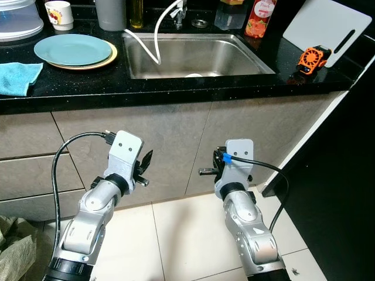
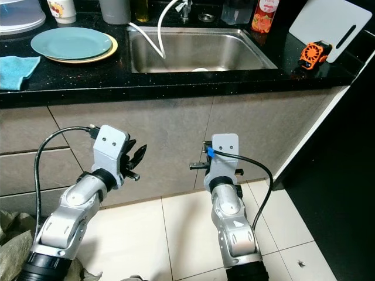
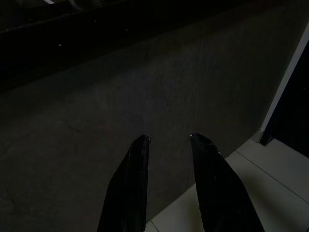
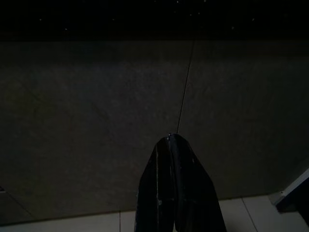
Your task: Kitchen organization
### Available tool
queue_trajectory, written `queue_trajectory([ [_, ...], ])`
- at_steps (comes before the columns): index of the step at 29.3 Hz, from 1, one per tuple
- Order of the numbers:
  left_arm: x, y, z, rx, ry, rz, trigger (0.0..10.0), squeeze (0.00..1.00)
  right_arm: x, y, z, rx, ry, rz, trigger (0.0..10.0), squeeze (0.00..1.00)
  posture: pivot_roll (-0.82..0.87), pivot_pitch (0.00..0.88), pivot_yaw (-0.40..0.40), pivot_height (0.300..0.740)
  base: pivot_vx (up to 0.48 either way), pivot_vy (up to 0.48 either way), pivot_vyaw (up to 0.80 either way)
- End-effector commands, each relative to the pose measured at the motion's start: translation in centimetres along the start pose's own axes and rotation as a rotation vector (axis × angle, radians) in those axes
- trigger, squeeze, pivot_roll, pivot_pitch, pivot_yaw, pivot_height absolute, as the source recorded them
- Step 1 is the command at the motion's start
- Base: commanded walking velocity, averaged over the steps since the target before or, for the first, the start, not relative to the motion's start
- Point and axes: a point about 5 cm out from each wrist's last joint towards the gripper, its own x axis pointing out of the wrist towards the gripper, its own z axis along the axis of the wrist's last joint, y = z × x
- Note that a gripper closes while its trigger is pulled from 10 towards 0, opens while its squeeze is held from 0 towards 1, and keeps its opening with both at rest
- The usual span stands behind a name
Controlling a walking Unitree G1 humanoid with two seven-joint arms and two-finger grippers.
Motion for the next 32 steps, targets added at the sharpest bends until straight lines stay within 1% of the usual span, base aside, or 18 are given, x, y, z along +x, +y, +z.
queue_trajectory([
  [1,0.22,-0.45,-0.3,-0.014,0.015,-0.011,10.0,0.0,-0.23,0.28,-0.62,0.013,0.018,-0.004,10.0,0.0,0.23,0.062,-0.07,0.74,0.0,0.0,0.0],
  [3,0.25,-0.33,-0.3,-0.013,0.015,-0.009,10.0,0.0,-0.25,0.1,-0.6,0.021,0.015,-0.028,10.0,0.0,0.23,0.065,-0.067,0.74,0.0,0.0,0.0],
  [13,0.5,-0.37,-0.12,-0.016,0.013,-0.016,10.0,0.0,-0.27,-0.21,-0.08,0.005,-0.015,-0.046,10.0,0.0,0.24,0.086,-0.069,0.74,0.0,0.0,0.0],
  [32,0.79,-0.36,-0.07,-0.022,0.017,-0.018,10.0,0.0,-0.06,0.03,-0.05,0.013,-0.017,-0.023,10.0,0.0,0.25,0.093,-0.071,0.74,0.0,0.0,0.0],
])
